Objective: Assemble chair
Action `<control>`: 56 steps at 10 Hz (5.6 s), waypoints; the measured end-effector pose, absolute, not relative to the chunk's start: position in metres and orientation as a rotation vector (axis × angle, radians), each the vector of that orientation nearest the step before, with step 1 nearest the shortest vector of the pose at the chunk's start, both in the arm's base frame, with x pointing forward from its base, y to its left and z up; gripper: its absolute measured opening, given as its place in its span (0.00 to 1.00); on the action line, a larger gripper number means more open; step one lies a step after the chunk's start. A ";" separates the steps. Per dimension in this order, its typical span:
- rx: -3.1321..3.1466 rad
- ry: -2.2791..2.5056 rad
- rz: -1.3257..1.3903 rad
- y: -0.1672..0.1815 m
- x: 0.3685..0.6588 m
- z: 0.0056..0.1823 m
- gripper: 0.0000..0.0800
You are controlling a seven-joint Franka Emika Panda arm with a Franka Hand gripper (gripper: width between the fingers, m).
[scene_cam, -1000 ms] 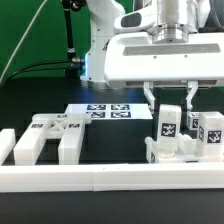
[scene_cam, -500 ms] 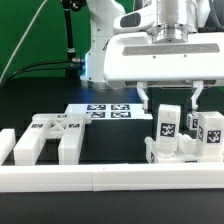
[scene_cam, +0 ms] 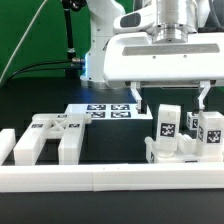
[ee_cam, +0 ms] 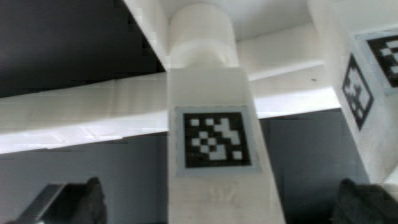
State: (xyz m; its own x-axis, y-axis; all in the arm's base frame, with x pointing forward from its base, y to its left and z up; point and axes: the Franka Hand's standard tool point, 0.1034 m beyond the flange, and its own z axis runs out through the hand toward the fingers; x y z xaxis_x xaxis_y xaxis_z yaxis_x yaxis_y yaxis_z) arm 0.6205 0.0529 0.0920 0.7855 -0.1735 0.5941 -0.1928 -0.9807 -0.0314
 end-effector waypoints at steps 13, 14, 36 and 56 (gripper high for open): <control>3.143 -0.445 0.199 0.039 0.630 0.091 0.81; 3.142 -0.465 0.194 0.038 0.632 0.091 0.81; 2.937 -1.357 0.232 0.051 0.639 0.086 0.81; 2.387 -2.305 0.149 0.052 0.644 0.074 0.36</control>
Offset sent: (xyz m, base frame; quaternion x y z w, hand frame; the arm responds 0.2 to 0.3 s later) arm 0.0099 0.0086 0.0136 0.0211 -0.0684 0.0463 0.9964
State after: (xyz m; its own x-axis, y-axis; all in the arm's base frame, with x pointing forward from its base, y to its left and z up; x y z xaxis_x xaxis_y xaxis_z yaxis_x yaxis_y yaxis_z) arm 0.6442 0.0524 0.0740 0.0406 -0.9974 -0.0599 -0.9813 -0.0285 -0.1904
